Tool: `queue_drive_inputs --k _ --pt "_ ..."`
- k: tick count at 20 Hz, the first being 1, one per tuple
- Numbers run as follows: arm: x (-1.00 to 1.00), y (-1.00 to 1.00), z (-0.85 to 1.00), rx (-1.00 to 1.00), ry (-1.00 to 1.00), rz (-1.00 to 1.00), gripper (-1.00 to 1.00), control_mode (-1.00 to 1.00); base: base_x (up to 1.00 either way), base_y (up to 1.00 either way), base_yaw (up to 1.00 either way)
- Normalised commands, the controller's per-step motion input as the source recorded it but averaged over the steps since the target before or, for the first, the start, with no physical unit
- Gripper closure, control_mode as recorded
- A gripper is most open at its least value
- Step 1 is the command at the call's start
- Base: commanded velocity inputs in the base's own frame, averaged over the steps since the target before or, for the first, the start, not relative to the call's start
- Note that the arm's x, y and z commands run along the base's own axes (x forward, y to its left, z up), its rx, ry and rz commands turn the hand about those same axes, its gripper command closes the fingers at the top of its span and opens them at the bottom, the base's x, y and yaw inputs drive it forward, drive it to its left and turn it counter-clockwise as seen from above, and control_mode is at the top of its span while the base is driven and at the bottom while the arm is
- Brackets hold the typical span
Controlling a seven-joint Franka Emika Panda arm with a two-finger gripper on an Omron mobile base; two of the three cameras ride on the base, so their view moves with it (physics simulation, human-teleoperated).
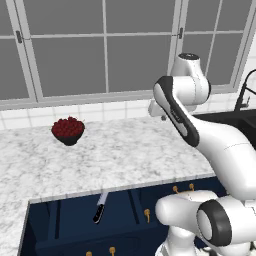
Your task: Pick up the knife from the drawer and place it on the cutting board. Then place the meat from the plate to the cutting board.
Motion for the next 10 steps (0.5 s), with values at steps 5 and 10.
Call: queue_drive_inputs --k 5,10 --pt "-0.36 0.0 0.0 0.0 0.0 0.0 -1.0 -1.0 0.0 0.0 0.0" --pt "-0.81 0.02 0.0 0.02 -0.06 0.01 -1.0 -1.0 0.0 0.0 0.0"
